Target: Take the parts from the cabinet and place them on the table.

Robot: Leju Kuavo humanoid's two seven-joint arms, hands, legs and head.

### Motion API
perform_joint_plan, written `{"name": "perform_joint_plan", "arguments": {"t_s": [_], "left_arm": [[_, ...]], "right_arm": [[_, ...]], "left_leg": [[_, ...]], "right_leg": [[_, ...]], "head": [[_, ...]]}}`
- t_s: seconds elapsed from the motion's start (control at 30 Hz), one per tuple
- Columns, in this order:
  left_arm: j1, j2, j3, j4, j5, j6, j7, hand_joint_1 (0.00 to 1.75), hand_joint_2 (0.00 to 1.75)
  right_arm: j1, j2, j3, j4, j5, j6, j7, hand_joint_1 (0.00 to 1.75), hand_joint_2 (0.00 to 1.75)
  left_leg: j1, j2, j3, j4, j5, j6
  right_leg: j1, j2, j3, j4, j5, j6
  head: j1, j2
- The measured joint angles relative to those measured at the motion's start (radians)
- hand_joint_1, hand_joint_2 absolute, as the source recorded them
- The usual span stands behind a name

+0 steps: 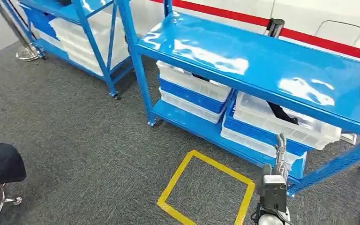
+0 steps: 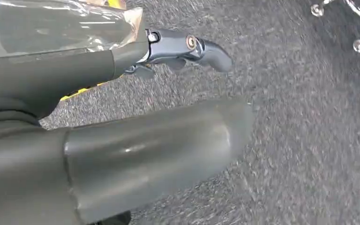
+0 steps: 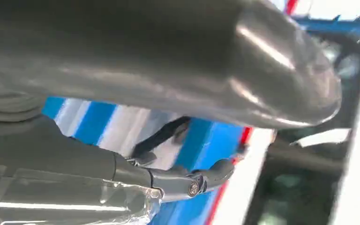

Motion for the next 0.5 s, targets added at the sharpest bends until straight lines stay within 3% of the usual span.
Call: {"name": "perform_joint_plan", "arguments": {"t_s": [0.03,0.07,0.13,0.17,0.2,0.27,0.33,0.37,0.4,0.43,0.5], "left_arm": [[0.000,0.000,0.003,0.000,0.000,0.001,0.000,0.00,0.00],[0.000,0.000,0.004,0.000,0.000,0.001,0.000,0.00,0.00],[0.000,0.000,0.007,0.000,-0.003,0.001,0.000,0.00,0.00],[0.000,0.000,0.009,0.000,-0.006,0.001,0.000,0.00,0.00],[0.000,0.002,0.012,0.000,-0.008,0.001,0.000,0.00,0.00],[0.000,0.002,0.013,0.000,-0.009,0.001,-0.001,0.00,0.00],[-0.003,0.001,0.013,0.000,-0.008,0.001,-0.001,0.00,0.00],[-0.004,-0.002,0.013,0.000,-0.009,0.001,-0.002,0.00,0.00],[-0.003,-0.002,0.013,0.000,-0.009,0.001,-0.003,0.00,0.00],[-0.001,-0.001,0.013,0.000,-0.009,0.002,-0.003,0.00,0.00],[0.001,-0.001,0.013,0.000,-0.009,0.002,-0.003,0.00,0.00]], "right_arm": [[-0.002,0.001,-0.013,0.023,-0.003,0.000,0.003,0.00,0.00],[-0.004,0.000,-0.029,0.046,-0.009,0.001,0.004,0.00,0.00],[-0.020,0.001,-0.061,0.097,-0.015,0.004,0.004,0.00,0.00],[-0.028,0.002,-0.076,0.121,-0.018,0.005,0.004,0.00,0.00],[-0.036,0.002,-0.086,0.140,-0.019,0.006,0.003,0.00,0.00],[-0.047,0.002,-0.106,0.171,-0.023,0.008,0.003,0.00,0.00],[-0.049,0.003,-0.127,0.197,-0.026,0.008,0.003,0.00,0.00],[-0.049,0.003,-0.135,0.205,-0.026,0.008,0.003,0.00,0.00],[-0.053,0.003,-0.139,0.211,-0.026,0.008,0.002,0.00,0.00],[-0.061,0.003,-0.141,0.219,-0.026,0.008,0.001,0.00,0.00],[-0.065,0.004,-0.149,0.230,-0.026,0.008,0.001,0.00,0.00]], "left_leg": [[0.000,-0.001,-0.018,0.029,0.001,0.001],[0.000,-0.001,-0.013,0.012,0.026,0.004],[0.001,-0.010,0.054,-0.138,0.125,0.010],[0.002,-0.045,0.094,-0.225,0.168,0.015],[0.003,-0.103,0.110,-0.266,0.166,0.019],[-0.002,-0.080,0.110,-0.274,0.166,0.020],[-0.010,-0.058,0.113,-0.282,0.172,0.034],[-0.001,-0.040,0.119,-0.299,0.184,0.046],[-0.003,-0.029,0.122,-0.306,0.186,0.052],[-0.004,-0.011,0.122,-0.306,0.186,0.053],[-0.006,0.019,0.119,-0.306,0.186,0.053]], "right_leg": [[0.002,0.013,0.000,0.001,0.000,0.000],[0.003,0.025,0.002,0.001,0.000,0.000],[0.003,0.054,0.006,0.002,0.000,0.001],[0.003,0.067,0.007,0.003,0.000,0.002],[0.010,0.076,0.003,0.008,0.000,0.005],[0.007,0.096,-0.010,0.007,0.007,0.020],[0.003,0.119,-0.018,-0.002,0.015,0.035],[0.004,0.086,-0.023,0.013,0.009,0.037],[0.009,0.030,-0.043,0.044,-0.011,0.036],[0.008,0.008,-0.079,0.112,-0.046,0.032],[0.006,-0.002,-0.157,0.273,-0.107,0.031]], "head": [[-0.001,0.000],[0.000,0.000],[-0.001,0.000],[0.000,0.000],[0.000,0.000],[0.001,0.000],[0.000,0.000],[0.001,0.000],[0.003,0.000],[0.009,0.000],[0.008,0.000]]}}
